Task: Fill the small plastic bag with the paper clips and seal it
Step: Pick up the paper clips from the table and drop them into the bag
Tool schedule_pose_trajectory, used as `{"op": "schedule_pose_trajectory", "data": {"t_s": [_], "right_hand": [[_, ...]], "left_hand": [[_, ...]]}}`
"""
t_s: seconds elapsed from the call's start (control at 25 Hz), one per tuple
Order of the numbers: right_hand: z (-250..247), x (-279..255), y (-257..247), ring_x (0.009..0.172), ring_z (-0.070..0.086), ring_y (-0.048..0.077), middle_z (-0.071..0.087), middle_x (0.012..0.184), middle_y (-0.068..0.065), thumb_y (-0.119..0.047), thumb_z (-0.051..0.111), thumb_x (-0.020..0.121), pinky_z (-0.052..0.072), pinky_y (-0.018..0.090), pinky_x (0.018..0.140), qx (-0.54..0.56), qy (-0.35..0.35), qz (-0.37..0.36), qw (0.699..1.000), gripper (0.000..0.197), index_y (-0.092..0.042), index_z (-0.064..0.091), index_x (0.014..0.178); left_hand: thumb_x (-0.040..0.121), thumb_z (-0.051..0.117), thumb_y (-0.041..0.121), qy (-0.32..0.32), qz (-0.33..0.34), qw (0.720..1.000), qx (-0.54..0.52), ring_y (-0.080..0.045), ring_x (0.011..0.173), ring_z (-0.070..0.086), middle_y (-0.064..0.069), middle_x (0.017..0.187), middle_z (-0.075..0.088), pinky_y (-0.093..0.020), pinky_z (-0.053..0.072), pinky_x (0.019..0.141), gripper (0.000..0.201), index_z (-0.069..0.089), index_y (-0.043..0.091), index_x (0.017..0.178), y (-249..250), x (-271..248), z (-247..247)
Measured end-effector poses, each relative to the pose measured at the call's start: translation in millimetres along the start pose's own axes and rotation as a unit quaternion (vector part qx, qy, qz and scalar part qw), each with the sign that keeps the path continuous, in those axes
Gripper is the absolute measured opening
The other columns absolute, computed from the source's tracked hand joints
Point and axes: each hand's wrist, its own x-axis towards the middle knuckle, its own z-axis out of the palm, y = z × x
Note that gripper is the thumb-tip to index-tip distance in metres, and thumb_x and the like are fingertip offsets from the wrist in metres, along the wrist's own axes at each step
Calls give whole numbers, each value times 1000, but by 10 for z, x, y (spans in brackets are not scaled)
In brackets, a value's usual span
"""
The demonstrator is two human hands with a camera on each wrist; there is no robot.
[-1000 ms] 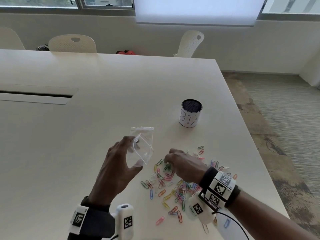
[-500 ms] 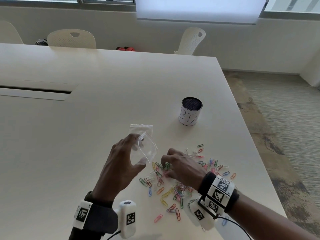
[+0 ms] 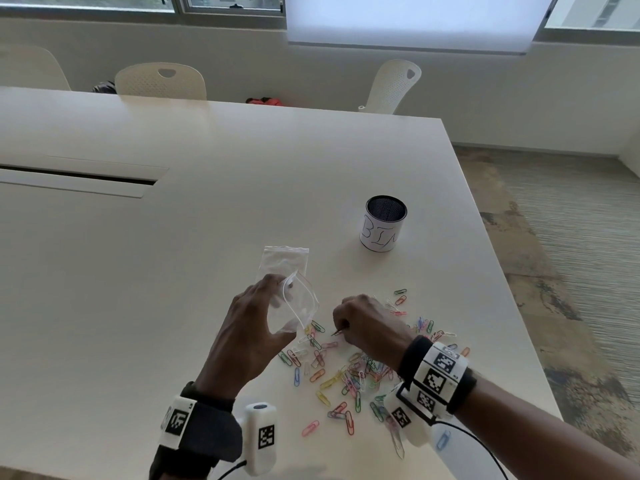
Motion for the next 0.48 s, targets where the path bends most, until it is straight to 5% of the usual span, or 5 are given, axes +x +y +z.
{"op": "schedule_pose_trajectory", "data": {"t_s": [0.16,0.4,0.48], "right_hand": [[-251,-98,90,79,76,16,79,90,4,-8,79,90,64,24,78,171,45,61,982,5,-11,81,93],[-725,-307,-274,83,79,26,81,86,12,-4,80,87,65,32,84,473,111,55,872,8,-5,79,95],[-764,-300,-381,85,79,33,81,87,15,-3,80,88,65,35,85,498,112,38,859,7,-5,79,94]], "left_hand": [[79,89,25,-1,-9,1000,-7,-9,104,62,18,109,63,-39,54,96,60,48,38,122,15,-37,75],[79,90,28,0,-8,1000,-8,-8,104,61,19,111,63,-37,54,96,63,48,36,125,86,-48,158],[78,91,29,2,-3,1000,-8,-9,104,62,17,112,64,-37,54,96,65,49,36,127,130,-36,180]]}}
